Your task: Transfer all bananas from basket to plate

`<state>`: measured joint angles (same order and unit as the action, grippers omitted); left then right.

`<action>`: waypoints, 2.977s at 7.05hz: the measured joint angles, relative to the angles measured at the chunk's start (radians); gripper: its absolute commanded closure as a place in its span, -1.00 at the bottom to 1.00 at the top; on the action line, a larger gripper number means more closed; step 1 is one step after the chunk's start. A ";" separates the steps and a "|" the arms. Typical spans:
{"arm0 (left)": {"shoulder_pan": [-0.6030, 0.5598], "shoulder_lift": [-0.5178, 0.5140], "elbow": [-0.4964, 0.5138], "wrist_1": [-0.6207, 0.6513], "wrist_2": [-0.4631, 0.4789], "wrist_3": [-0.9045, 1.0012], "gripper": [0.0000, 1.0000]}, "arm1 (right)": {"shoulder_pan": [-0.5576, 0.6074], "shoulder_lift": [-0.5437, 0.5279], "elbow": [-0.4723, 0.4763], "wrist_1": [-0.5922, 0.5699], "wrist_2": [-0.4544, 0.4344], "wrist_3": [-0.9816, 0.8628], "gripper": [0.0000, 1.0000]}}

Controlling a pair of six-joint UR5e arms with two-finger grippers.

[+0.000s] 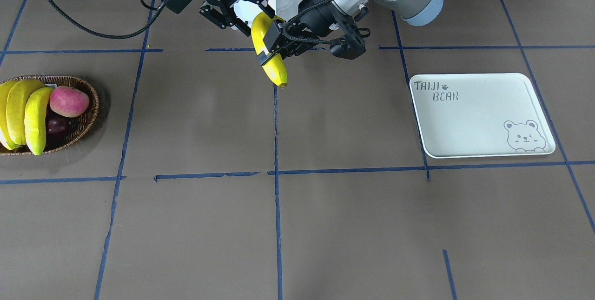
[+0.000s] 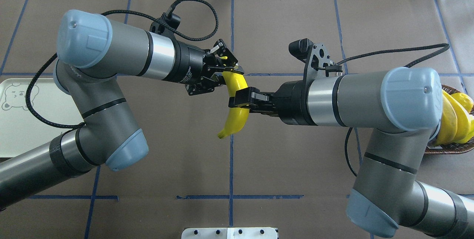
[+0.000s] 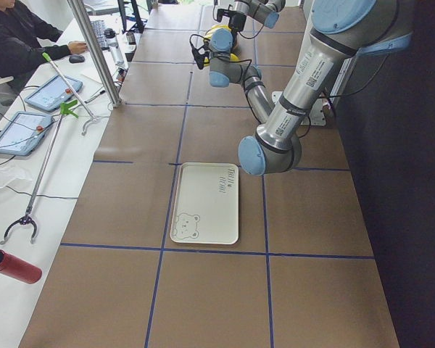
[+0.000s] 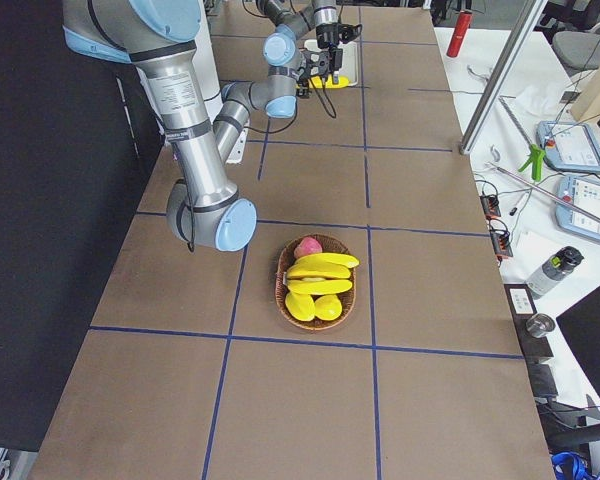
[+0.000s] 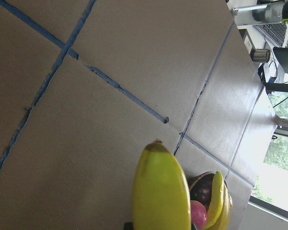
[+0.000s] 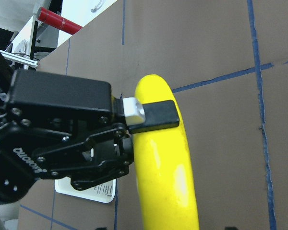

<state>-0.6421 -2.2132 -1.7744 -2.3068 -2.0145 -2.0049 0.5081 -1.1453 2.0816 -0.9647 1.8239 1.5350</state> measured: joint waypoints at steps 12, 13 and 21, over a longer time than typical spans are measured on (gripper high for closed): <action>-0.276 0.652 -0.006 0.340 -0.030 0.858 1.00 | 0.026 -0.184 0.140 -0.012 0.000 0.000 -1.00; -0.294 0.676 0.033 0.338 -0.030 0.875 1.00 | 0.028 -0.184 0.140 -0.012 0.000 0.000 -1.00; -0.402 0.600 0.225 0.340 -0.033 1.000 0.38 | 0.029 -0.183 0.146 -0.012 -0.003 0.001 -1.00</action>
<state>-1.0439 -1.6136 -1.5495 -1.9671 -2.0478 -1.0052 0.5369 -1.3281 2.2273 -0.9771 1.8210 1.5355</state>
